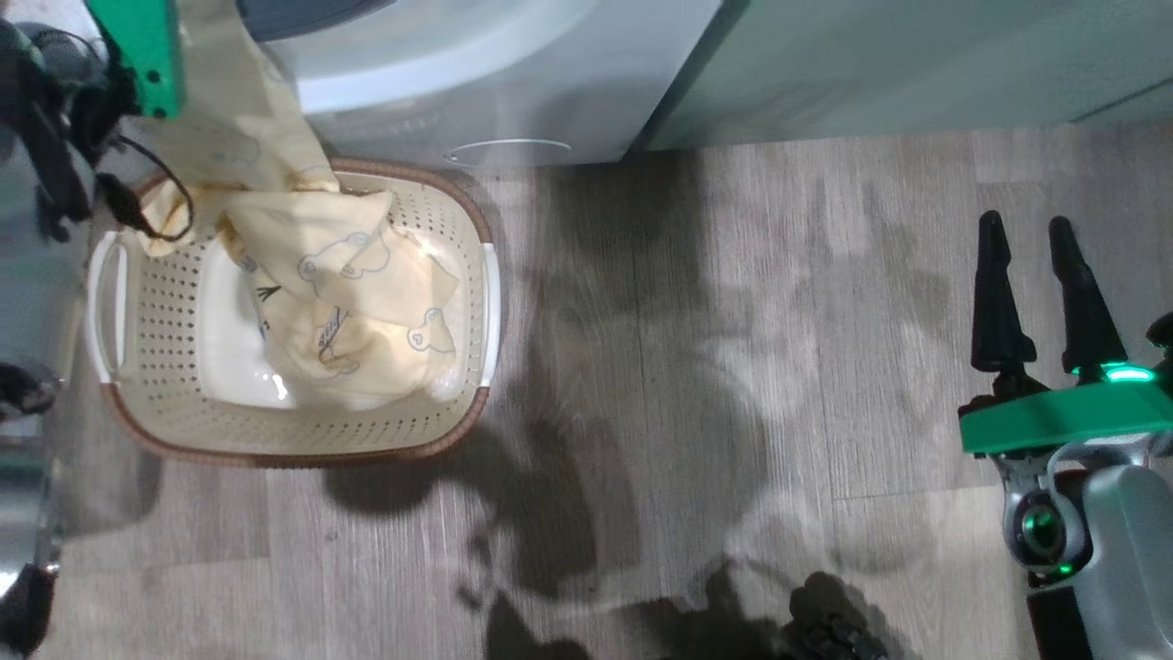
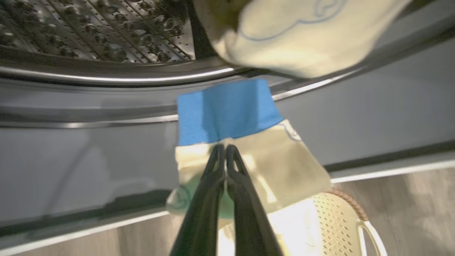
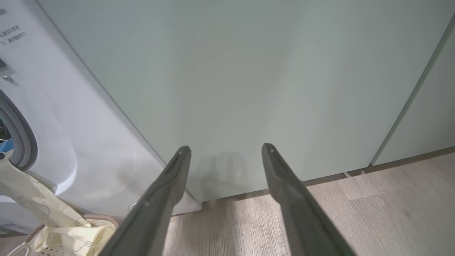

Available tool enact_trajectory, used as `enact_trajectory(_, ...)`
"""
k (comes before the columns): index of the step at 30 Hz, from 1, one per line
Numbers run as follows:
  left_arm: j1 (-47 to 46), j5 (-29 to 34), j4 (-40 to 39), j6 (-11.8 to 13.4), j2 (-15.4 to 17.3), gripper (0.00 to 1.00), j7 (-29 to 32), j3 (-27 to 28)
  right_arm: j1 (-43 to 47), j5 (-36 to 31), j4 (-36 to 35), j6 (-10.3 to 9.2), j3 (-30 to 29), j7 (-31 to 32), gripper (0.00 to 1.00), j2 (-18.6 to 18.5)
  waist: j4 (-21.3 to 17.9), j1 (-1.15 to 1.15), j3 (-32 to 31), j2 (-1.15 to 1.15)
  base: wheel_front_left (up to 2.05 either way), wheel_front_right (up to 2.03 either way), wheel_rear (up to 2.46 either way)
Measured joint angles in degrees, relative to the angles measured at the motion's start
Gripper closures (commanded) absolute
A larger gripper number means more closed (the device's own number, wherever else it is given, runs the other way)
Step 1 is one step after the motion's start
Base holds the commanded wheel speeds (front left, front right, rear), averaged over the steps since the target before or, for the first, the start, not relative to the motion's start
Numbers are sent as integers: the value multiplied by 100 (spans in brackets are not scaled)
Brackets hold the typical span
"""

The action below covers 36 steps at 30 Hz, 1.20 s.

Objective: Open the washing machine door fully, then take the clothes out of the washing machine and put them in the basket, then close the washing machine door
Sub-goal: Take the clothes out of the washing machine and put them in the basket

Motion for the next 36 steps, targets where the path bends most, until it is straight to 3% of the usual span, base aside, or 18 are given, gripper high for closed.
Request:
enact_trajectory(7,322,-392,-310,-30,-85,100,-223,-241,35,-81,64,0,-53,0,0,0,106,0,-203,0,0,0,0)
enact_trajectory(16,1343,-1028,-1302,-20,-232,100,-433,-381,273,-166,79,0,-176,0,0,0,249,0,-555,0,0,0,0)
enact_trajectory(23,2713,-1124,-2457,499,-370,100,-530,-371,465,-285,77,0,-252,0,0,0,443,-1,-788,0,0,0,0)
enact_trajectory(28,3385,-1251,-2982,737,-413,100,-413,-368,464,-352,67,0,-256,0,0,0,506,-1,-817,0,0,0,0)
enact_trajectory(36,3741,-1321,-2769,842,-433,100,-628,-356,454,-397,52,0,-271,0,0,0,487,0,-651,0,0,0,0)
